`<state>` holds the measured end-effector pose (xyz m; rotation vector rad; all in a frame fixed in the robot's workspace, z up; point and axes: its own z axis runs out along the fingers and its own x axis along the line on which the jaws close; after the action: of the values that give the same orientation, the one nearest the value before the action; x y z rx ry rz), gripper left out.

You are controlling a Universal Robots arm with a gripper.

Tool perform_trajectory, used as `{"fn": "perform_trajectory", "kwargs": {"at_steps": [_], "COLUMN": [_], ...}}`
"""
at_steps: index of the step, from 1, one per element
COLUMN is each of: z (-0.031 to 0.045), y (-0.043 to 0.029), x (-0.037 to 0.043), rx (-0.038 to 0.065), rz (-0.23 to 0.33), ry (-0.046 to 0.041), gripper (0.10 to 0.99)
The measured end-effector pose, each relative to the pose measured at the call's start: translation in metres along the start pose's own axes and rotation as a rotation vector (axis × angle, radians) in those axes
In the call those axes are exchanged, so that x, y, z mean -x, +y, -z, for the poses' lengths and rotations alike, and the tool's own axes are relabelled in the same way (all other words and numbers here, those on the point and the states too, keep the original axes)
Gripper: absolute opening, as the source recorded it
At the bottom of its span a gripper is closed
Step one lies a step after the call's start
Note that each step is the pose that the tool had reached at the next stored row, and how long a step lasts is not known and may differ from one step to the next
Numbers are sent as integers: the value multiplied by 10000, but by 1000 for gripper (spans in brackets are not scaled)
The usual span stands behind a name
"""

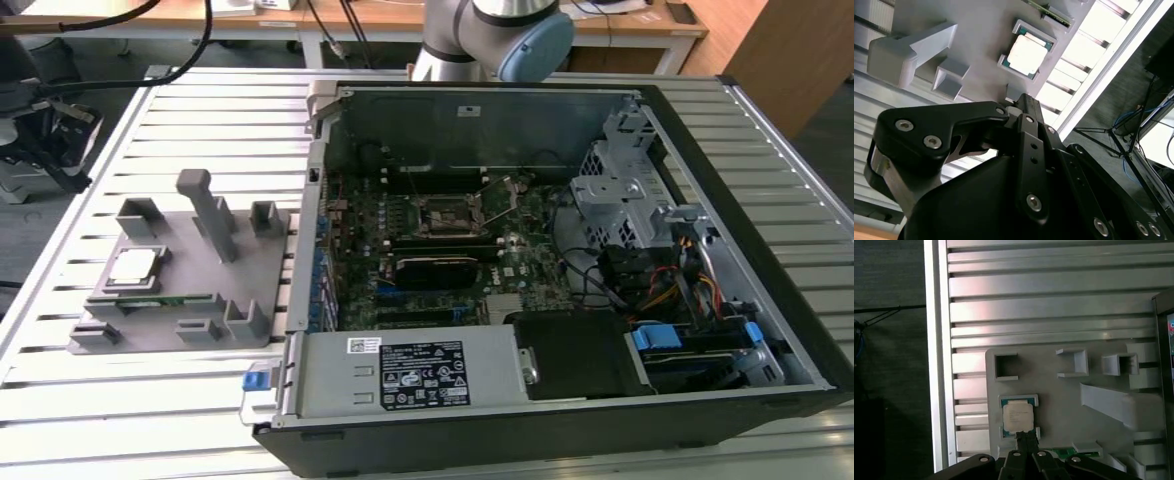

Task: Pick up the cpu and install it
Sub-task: 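Pick up the cpu and move it towards the insertion slot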

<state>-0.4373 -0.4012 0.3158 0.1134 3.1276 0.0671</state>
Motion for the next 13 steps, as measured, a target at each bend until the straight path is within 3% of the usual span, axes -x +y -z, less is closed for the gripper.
{"fn": "perform_trajectory", "kwargs": {"at_steps": [4,6,7,12,13], "z": [-56,-93,-111,-202,-220], "y": [-5,-11,-17,-37,-39], "x": [3,4,4,4,5], "rx": [-1,1,2,4,4], "rz": [289,458,524,789,802], "ry": [12,19,22,34,35], "gripper": [114,231,231,467,467]}}
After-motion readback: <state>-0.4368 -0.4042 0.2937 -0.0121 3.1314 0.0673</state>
